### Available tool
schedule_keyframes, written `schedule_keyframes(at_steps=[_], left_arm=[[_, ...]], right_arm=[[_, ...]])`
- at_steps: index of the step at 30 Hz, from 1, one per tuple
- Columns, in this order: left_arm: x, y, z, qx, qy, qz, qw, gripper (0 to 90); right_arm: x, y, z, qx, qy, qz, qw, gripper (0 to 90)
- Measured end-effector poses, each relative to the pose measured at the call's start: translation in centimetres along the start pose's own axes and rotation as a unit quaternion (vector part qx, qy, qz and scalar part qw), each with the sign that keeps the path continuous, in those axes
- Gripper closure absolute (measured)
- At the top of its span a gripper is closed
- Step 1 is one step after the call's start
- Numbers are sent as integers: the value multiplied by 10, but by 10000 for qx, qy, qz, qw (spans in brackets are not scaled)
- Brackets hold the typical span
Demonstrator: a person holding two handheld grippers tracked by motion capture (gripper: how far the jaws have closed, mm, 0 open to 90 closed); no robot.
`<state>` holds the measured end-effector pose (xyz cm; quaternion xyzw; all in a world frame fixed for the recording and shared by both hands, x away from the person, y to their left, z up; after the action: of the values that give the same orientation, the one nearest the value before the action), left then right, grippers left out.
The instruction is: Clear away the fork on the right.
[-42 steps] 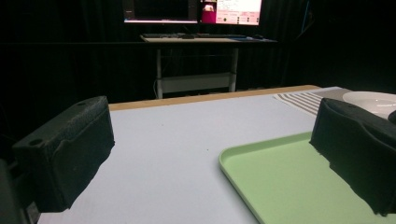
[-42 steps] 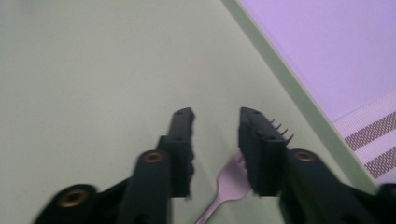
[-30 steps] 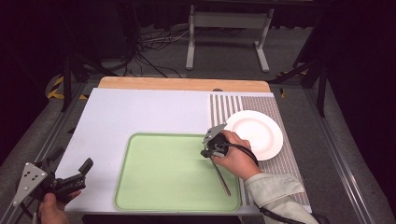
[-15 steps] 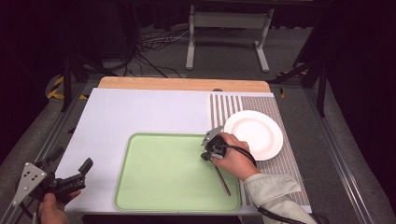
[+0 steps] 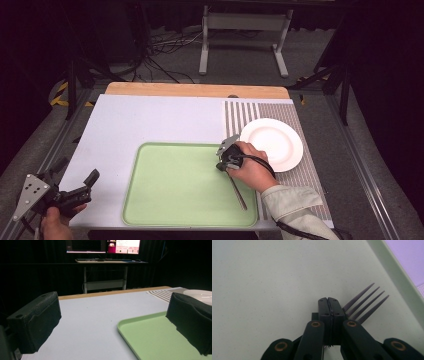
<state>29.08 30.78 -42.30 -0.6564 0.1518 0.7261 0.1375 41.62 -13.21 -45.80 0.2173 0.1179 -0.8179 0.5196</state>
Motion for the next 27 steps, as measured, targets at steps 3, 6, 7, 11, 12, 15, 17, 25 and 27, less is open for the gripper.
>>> schedule_keyframes(at_steps=[3, 6, 7, 11, 12, 15, 17, 25, 27], left_arm=[[0, 0, 0, 5, -3, -2, 10000, 3], [0, 0, 0, 3, -3, 0, 10000, 3], [0, 0, 0, 4, -4, 1, 10000, 3], [0, 0, 0, 8, -5, 0, 10000, 3], [0, 0, 0, 7, -4, 1, 10000, 3], [0, 0, 0, 6, -4, -2, 10000, 3], [0, 0, 0, 9, -5, 2, 10000, 3], [0, 0, 0, 14, -34, -1, 10000, 3], [1, 0, -1, 13, -28, 5, 10000, 3]], right_arm=[[1, 1, 1, 19, -4, -1, 10000, 900], [2, 3, 2, 49, -22, -51, 10000, 900], [3, 5, 2, 71, -29, -60, 10000, 900], [7, 9, 4, 81, -14, -126, 9999, 900], [8, 10, 5, 97, -22, -142, 9998, 900], [11, 13, 6, 151, -30, -203, 9997, 900], [13, 16, 8, 185, -38, -221, 9996, 900], [20, 22, 12, 256, -64, -340, 9991, 900], [22, 23, 13, 276, -63, -393, 9988, 900]])
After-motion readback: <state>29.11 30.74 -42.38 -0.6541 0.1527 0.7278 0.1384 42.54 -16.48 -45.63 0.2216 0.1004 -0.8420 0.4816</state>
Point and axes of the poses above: each handheld gripper's, and its own axes: z roughly backward along the jaws, x roughly out of its underside, y roughly to its right, the point moved 3 cm from there along -z, roughly forward along the jaws, and after that the axes turned 2 degrees about -y, right-handed, at the moved point
